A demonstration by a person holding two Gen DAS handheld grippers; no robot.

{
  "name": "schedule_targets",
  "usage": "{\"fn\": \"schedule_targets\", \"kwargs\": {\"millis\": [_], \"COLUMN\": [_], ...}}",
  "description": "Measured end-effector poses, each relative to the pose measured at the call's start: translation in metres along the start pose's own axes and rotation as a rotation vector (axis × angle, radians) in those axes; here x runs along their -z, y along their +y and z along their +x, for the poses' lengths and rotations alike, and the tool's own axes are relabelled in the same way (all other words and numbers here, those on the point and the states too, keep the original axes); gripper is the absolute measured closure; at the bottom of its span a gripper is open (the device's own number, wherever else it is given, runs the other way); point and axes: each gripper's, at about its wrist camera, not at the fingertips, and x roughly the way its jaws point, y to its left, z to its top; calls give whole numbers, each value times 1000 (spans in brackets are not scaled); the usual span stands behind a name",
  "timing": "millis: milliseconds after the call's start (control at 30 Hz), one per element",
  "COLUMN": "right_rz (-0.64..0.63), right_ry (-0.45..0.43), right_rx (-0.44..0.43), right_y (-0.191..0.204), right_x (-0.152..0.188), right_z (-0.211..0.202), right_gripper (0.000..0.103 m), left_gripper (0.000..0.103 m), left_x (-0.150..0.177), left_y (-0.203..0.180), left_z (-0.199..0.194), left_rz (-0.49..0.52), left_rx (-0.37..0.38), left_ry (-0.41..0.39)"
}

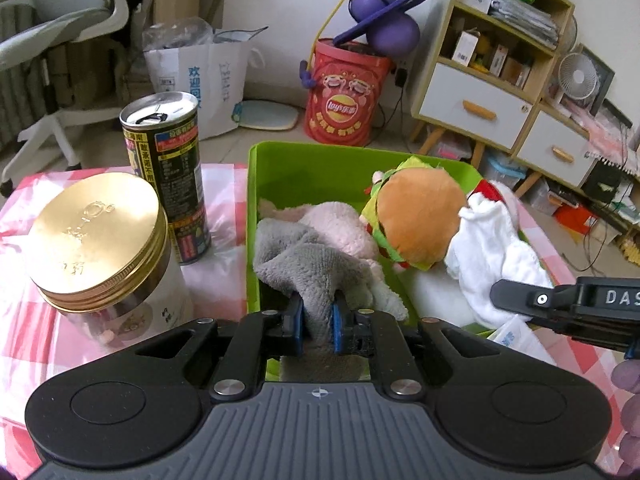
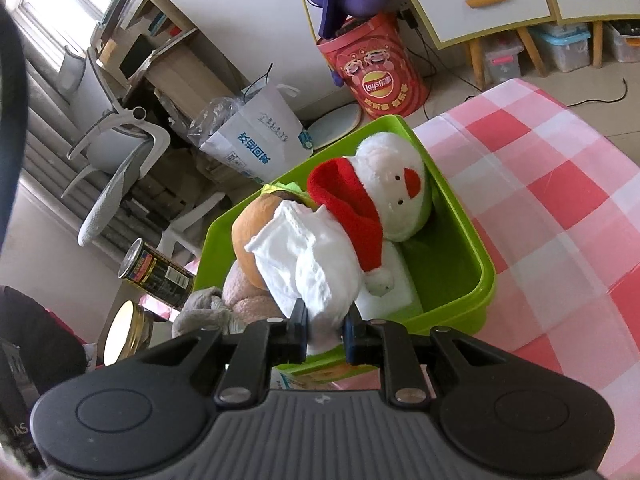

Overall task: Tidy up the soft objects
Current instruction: 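Carry grey towel and white cloth into the green bin and open both grippers, then withdraw both grippers from the bin toward the remaining toys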

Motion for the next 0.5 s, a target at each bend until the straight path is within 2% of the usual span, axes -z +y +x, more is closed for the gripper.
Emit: {"fn": "schedule_targets", "kwargs": {"millis": [100,167,200,300,367,500], "right_rz": [8,28,39,65,68,52], "right_ry": [1,1,-5,-26,-44,-55], "right_rx": [-1,-10,-15,-15,-11,12], "right_y": [0,-2,-3,-5,-4,-2], "right_x": [-2,-4,-5,-7,-8,-6], "right_z": [-3,-7,-10,-23,-34,-58], "right_gripper": [102,97,96,82,72,66], "left_gripper": [82,68,64,52,36,30], "left_x": [-1,-1,-1,0,1,8], "left_y": [-1,-2,-3,-4,-5,-6], "left_z": [-7,-12,-14,-24,-32,-51], "left_rz": [16,19,18,17,23,31], "left_rx": [15,16,18,22,22,10], "left_ry": [-22,-29,-33,-47,-52,-50]}}
